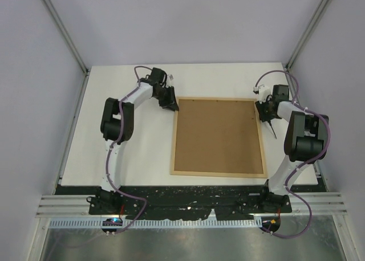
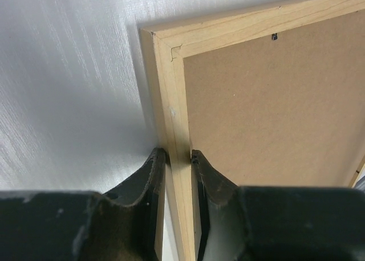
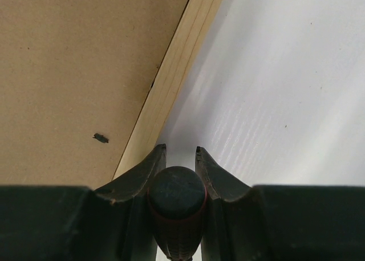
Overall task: Take the photo out of the frame
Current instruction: Adjust the photo frame at the center of the board.
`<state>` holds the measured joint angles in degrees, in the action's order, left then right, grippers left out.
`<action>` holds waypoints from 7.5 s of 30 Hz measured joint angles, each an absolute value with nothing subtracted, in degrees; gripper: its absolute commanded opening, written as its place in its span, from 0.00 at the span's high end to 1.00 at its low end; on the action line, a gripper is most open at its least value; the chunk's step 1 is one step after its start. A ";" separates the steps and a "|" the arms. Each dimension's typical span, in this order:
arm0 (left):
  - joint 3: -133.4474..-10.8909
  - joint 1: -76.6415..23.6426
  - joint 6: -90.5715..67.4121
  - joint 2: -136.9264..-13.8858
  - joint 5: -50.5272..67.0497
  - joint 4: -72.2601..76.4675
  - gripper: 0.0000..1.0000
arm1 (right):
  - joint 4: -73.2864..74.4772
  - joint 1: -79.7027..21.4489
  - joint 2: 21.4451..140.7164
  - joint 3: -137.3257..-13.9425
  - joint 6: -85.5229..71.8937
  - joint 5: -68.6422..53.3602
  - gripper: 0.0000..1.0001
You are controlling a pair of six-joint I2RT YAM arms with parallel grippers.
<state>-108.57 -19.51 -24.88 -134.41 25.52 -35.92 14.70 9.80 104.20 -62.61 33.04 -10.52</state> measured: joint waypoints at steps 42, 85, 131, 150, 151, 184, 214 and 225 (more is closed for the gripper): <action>-136.42 -20.45 -4.89 -131.04 11.38 -48.58 0.02 | 28.40 -2.46 80.01 -56.23 42.50 -16.71 0.92; -112.77 -40.05 24.58 -131.41 -5.85 -52.69 0.00 | 14.61 -3.53 98.59 -55.86 52.69 9.78 0.92; -127.85 -20.29 -0.25 -136.94 8.40 -52.51 0.00 | 28.29 -23.77 92.31 -71.18 45.78 -12.03 0.92; -99.88 0.12 -16.23 -112.90 32.03 -41.50 0.00 | 28.23 -36.32 135.22 -115.35 40.42 0.38 0.92; -99.07 0.62 -16.29 -112.18 32.82 -41.30 0.00 | 28.42 -37.12 135.92 -116.46 40.62 0.78 0.92; -89.69 10.79 -16.40 -108.25 41.25 -37.32 0.00 | 25.67 -44.29 141.38 -120.46 46.39 8.97 0.92; -85.56 4.82 -9.37 -108.22 36.25 -40.01 0.00 | 50.78 -50.06 126.06 -116.99 37.71 -15.75 0.92; -91.70 -8.93 -7.03 -110.67 32.93 -41.93 0.00 | 49.95 -10.15 91.11 -94.72 33.50 -11.79 0.92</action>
